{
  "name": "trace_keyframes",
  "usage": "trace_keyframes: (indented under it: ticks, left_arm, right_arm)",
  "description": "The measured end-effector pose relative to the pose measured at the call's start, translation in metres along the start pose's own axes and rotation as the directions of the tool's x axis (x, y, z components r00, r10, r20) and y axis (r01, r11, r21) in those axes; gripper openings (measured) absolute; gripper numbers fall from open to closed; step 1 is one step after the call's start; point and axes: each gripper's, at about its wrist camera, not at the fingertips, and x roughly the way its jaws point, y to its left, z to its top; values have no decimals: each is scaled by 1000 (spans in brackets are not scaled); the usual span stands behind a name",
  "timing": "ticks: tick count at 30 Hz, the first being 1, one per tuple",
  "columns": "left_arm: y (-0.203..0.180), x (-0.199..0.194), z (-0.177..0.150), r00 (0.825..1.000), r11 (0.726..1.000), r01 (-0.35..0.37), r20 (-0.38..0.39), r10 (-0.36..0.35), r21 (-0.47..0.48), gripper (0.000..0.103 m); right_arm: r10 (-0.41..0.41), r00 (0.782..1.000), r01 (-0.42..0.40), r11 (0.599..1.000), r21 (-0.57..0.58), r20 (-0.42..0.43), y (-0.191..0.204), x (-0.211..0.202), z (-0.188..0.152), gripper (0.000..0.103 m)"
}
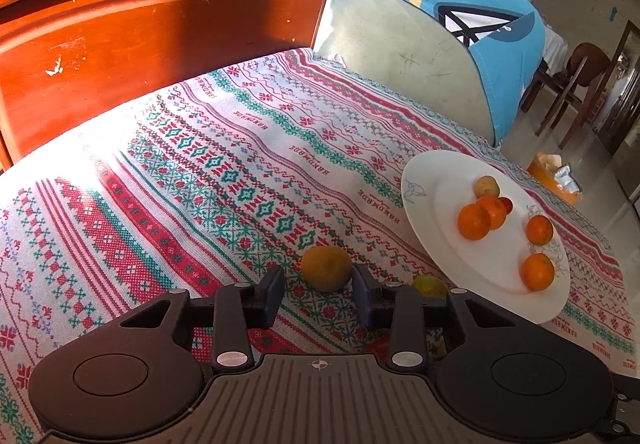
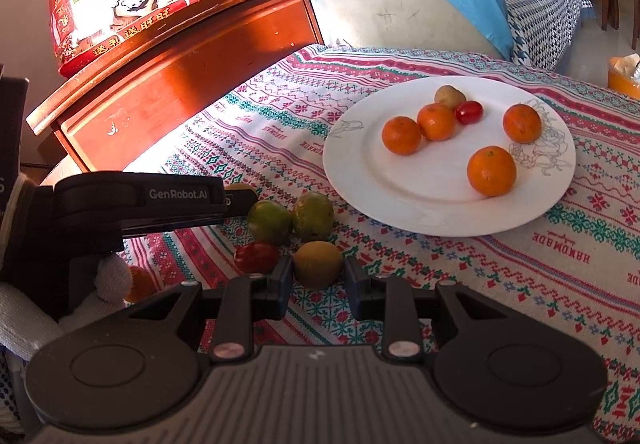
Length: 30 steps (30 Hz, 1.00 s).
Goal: Organize fruits
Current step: 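Grasp a brown fruit with the left tool while the right tool grasps another brown fruit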
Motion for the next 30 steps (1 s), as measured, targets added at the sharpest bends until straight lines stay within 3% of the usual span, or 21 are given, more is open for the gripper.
trace_keyframes:
  ticks: [6, 22, 30]
  left_arm:
    - [-4, 2, -1, 1000, 1000, 14, 3, -14, 9, 25]
    - [-8, 2, 1, 999, 1000, -4, 32, 4, 11, 25]
    - [-13, -10, 7, 999, 1000, 19, 44, -19, -6, 24]
  right_arm:
    - [0, 1000, 0, 1000, 1, 0, -1, 0, 0, 28]
    - [5, 1000, -5, 1000, 16, 0, -1, -1, 1, 28]
    - [8, 999, -9, 1000, 22, 43, -4, -13, 9, 28]
